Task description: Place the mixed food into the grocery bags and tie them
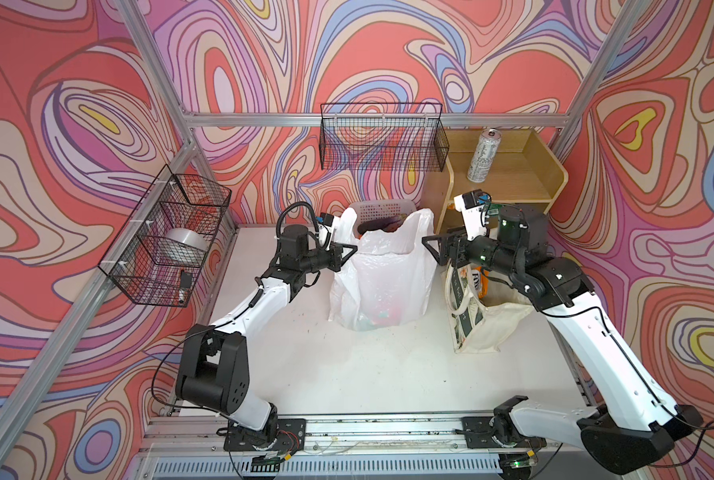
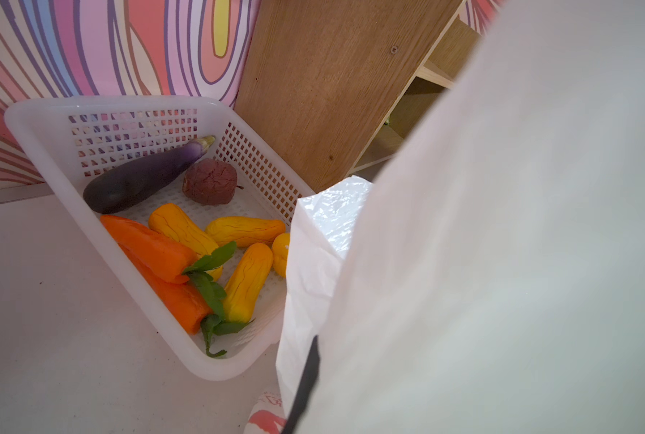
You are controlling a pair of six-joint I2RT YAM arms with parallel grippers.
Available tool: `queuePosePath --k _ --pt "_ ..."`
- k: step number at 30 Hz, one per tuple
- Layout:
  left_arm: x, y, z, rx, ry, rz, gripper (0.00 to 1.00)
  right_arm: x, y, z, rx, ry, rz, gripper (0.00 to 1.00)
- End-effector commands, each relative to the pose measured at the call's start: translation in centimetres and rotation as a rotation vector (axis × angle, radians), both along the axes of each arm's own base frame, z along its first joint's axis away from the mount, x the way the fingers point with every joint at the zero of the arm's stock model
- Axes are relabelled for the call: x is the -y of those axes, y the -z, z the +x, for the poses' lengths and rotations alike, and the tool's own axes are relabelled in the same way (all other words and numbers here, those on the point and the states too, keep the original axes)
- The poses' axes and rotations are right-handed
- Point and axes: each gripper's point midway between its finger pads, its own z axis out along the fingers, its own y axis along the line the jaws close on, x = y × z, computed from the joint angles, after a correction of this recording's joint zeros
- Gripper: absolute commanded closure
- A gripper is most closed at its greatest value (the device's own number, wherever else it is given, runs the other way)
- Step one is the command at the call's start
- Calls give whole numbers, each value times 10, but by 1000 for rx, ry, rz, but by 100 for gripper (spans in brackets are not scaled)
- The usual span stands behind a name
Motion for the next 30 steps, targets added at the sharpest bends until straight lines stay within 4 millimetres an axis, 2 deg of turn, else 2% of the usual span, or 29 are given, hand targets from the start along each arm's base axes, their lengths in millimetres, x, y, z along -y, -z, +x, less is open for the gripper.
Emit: queuePosePath --k 1,4,7,12,15,20,24,30 --pt "2 -4 -1 14 37 13 100 15 28 18 -15 12 -30 13" --pt "2 -4 -2 14 44 16 100 32 49 32 -62 16 24 12" --pt "1 -3 -2 9 52 13 100 38 67 41 -98 -11 79 11" --pt "3 -2 -2 0 72 4 100 24 91 44 -137 -116 124 10" --pt "5 -2 -2 -1 83 1 100 15 99 47 -151 -174 147 10" --pt "7 -3 -3 -8 104 -6 100 10 114 67 -171 -179 157 10" --pt "10 -4 -3 -19 121 -16 100 4 117 83 -169 -208 187 10" --pt "14 1 2 -59 129 -51 100 -12 105 96 -145 -274 288 10"
